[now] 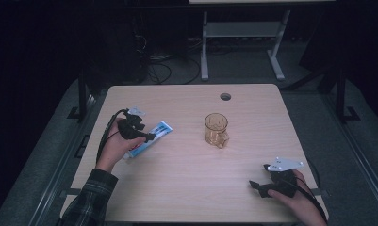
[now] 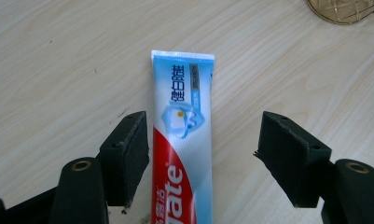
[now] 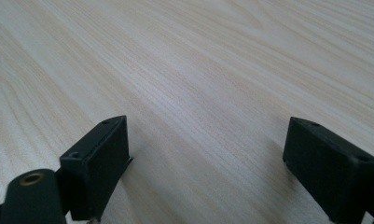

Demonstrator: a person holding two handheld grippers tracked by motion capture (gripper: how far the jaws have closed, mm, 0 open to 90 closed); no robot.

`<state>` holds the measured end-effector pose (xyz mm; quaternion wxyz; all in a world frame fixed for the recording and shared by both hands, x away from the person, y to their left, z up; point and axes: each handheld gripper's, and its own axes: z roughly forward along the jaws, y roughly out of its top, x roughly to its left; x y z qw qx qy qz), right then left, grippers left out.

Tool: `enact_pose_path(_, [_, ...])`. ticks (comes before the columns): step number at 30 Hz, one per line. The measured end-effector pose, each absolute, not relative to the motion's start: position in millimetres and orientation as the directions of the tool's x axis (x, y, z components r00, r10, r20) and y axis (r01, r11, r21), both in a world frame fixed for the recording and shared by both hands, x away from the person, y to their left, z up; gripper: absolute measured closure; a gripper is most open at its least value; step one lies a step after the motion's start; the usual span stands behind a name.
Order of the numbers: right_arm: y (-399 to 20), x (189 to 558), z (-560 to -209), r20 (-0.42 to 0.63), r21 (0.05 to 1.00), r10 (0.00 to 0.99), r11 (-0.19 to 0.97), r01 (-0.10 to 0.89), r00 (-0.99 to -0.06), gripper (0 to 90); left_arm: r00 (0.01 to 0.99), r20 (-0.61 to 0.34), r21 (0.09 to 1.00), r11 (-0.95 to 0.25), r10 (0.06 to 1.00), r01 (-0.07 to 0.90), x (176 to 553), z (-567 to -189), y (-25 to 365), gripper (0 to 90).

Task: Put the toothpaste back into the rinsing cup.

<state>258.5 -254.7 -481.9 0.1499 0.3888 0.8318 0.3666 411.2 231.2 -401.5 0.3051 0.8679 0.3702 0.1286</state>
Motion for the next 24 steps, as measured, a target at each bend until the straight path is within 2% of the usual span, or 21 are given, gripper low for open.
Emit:
enact_pose_path(9, [-254.8, 258.4, -481.8, 0.034, 0.726, 0.757, 0.430, 0.537, -0.652, 13.4, 0.699, -0.002, 0.615, -0.551, 0.715, 0.565, 429.7, -404.9, 220.0, 32.8])
enact_pose_path(24, [-254.8, 258.4, -481.8, 0.034, 0.726, 0.757, 0.430, 0.537, -0.652, 13.4, 0.714, 0.054, 0.572, -0.608, 0.698, 0.551, 448.6, -426.3, 200.7, 33.0])
